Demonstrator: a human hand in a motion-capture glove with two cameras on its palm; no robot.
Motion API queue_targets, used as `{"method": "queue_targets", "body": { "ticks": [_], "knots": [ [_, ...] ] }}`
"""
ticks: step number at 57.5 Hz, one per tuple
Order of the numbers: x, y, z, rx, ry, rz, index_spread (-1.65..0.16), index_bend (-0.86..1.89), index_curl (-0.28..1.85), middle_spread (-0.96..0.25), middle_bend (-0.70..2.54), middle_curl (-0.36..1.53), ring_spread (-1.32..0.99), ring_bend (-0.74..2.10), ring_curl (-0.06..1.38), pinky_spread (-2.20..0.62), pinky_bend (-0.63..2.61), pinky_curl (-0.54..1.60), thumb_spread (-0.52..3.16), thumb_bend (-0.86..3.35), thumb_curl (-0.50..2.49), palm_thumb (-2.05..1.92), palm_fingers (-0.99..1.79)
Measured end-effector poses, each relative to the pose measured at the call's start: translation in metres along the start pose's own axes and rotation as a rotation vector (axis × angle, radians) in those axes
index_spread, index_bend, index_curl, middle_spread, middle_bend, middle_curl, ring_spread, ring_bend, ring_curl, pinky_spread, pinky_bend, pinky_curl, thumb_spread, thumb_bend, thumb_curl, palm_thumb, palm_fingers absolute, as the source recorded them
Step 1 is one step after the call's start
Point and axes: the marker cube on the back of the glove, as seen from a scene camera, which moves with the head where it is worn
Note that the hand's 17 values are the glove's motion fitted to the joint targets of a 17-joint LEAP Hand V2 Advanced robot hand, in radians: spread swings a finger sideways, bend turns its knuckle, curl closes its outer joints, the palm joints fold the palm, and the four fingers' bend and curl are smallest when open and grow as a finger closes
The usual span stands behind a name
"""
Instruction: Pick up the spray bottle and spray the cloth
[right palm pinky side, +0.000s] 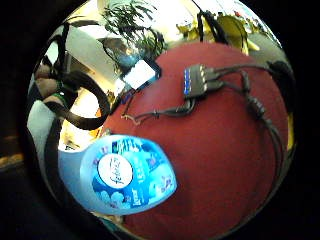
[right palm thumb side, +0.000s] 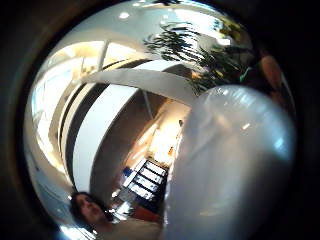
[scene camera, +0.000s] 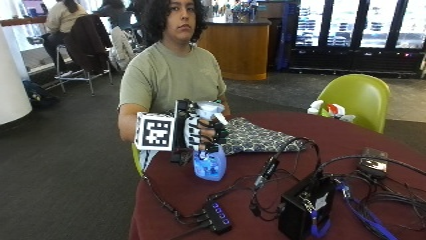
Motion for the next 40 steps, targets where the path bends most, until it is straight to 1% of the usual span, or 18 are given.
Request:
{"method": "queue_targets", "body": {
  "ticks": [5, 7, 9, 15, 19, 25, 30, 34, 40],
  "knots": [
    [-0.001, 0.000, 0.005, -0.167, -0.116, 0.142, -0.29, 0.21, 0.26, -0.16, 0.30, 0.41, -0.20, 0.49, 0.36, -0.08, 0.27, 0.33, 0.86, -0.04, 0.37, 0.64, 1.11],
    [-0.003, 0.000, 0.005, -0.183, -0.146, 0.184, -0.29, 0.19, 0.28, -0.18, 0.35, 0.42, -0.20, 0.47, 0.36, -0.08, 0.23, 0.32, 0.86, -0.01, 0.38, 0.68, 1.14],
    [-0.005, 0.001, 0.004, -0.171, -0.146, 0.196, -0.29, 0.20, 0.30, -0.19, 0.43, 0.45, -0.21, 0.51, 0.37, -0.08, 0.16, 0.31, 0.82, 0.03, 0.42, 0.79, 1.25],
    [-0.020, 0.009, -0.006, -0.102, -0.043, 0.145, -0.28, 0.23, 0.35, -0.20, 0.46, 0.48, -0.21, 0.54, 0.40, -0.21, 0.31, 0.35, 0.60, 0.04, 0.51, 0.93, 1.42],
    [-0.038, 0.016, -0.017, -0.108, -0.004, 0.106, -0.27, 0.27, 0.39, -0.20, 0.51, 0.50, -0.20, 0.58, 0.43, -0.25, 0.33, 0.37, 0.49, 0.03, 0.55, 0.97, 1.43],
    [-0.080, 0.027, -0.040, -0.193, 0.048, 0.027, -0.27, 0.35, 0.44, -0.20, 0.56, 0.53, -0.20, 0.62, 0.45, -0.28, 0.37, 0.40, 0.37, -0.01, 0.60, 0.99, 1.43],
    [-0.125, 0.031, -0.054, -0.314, 0.164, -0.006, -0.26, 0.39, 0.48, -0.19, 0.59, 0.54, -0.21, 0.64, 0.47, -0.29, 0.40, 0.42, 0.31, -0.02, 0.63, 0.98, 1.42],
    [-0.166, 0.043, -0.053, -0.377, 0.277, -0.043, -0.25, 0.41, 0.50, -0.19, 0.62, 0.55, -0.21, 0.67, 0.49, -0.30, 0.41, 0.42, 0.26, -0.02, 0.65, 0.99, 1.43],
    [-0.202, 0.059, -0.038, -0.497, 0.451, -0.067, -0.25, 0.42, 0.52, -0.19, 0.65, 0.56, -0.21, 0.72, 0.50, -0.31, 0.42, 0.43, 0.22, -0.02, 0.67, 0.99, 1.42]
  ]
}}
